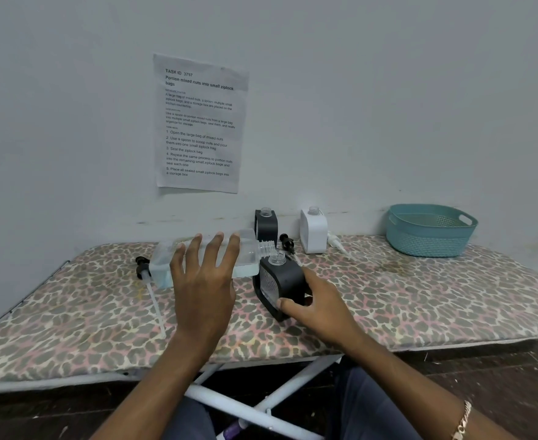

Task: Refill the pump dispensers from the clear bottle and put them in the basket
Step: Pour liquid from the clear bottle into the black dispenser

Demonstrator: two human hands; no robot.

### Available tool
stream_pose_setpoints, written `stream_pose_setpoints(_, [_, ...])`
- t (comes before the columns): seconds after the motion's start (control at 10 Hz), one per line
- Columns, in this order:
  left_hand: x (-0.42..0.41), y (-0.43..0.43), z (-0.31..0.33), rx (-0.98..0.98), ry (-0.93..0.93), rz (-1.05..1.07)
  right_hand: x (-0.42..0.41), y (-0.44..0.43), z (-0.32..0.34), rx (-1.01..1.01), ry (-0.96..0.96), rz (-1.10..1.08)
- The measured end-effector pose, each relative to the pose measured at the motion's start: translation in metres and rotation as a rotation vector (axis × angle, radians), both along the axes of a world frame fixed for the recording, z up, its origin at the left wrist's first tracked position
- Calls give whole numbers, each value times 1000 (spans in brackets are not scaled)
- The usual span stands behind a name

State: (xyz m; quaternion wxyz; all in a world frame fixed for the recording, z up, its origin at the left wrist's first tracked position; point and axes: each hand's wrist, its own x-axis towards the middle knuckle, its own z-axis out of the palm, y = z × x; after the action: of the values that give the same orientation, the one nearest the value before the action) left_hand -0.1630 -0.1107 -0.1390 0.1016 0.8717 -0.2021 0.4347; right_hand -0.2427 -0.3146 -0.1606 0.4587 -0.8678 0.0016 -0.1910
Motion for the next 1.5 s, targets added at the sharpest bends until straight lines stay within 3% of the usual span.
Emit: stream_pose_setpoints(1.5, [-2, 0, 1, -9, 10, -2, 2, -1, -2, -1, -6, 5])
